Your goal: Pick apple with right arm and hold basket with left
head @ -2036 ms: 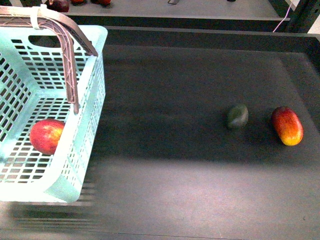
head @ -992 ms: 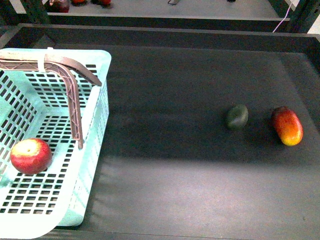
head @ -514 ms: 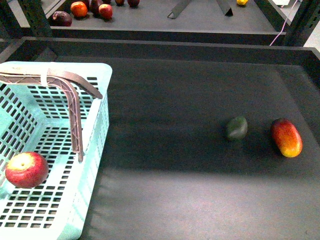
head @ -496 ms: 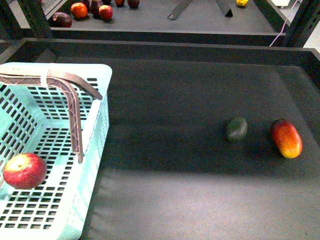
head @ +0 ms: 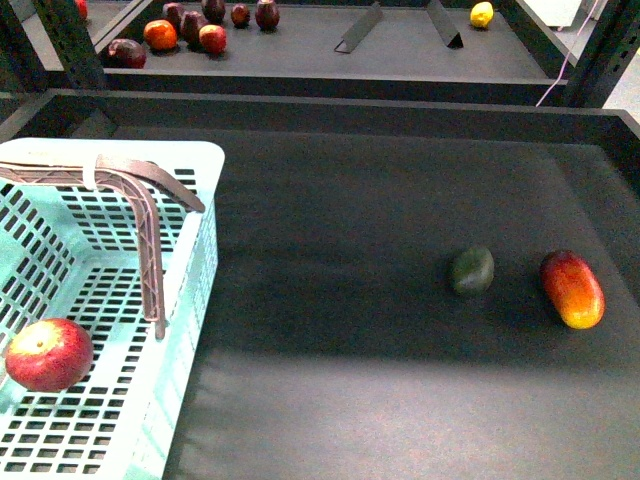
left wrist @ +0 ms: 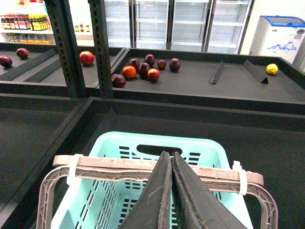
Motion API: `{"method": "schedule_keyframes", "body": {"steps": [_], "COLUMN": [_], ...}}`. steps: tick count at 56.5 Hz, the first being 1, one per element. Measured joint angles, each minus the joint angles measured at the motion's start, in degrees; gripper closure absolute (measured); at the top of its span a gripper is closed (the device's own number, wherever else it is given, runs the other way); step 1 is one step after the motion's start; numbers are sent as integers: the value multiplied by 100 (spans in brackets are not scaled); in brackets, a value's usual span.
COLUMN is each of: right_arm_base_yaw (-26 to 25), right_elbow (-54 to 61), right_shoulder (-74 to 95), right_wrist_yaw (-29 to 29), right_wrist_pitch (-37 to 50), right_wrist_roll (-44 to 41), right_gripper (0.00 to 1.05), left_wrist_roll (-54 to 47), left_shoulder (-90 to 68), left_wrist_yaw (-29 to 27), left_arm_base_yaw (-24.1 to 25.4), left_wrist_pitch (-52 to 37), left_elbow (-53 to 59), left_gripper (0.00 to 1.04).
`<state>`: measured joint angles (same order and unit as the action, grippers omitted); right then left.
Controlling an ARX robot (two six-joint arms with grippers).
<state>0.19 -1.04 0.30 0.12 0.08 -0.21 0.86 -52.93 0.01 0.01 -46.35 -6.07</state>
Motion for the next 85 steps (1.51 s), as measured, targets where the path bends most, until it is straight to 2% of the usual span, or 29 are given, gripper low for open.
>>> {"method": "schedule_keyframes", "body": {"steps": [9,46,85], "right_arm_base_yaw": [0,0,0], "right_elbow": [0,0,0], "right_shoulder": [0,0,0], "right_wrist_yaw": [0,0,0], "right_wrist_pitch": [0,0,0], "right_wrist_roll": [2,0,2], "right_gripper": [9,9,9], "left_wrist_roll": [-4,-22,-22], "left_shoulder": [289,2916,4247], "left_wrist_yaw": [0,0,0], "left_arm_base_yaw": [0,0,0], "left_wrist_pitch": [-103,2273,3585], "left_elbow": [358,518,518], "left_gripper": [102,102,102]}}
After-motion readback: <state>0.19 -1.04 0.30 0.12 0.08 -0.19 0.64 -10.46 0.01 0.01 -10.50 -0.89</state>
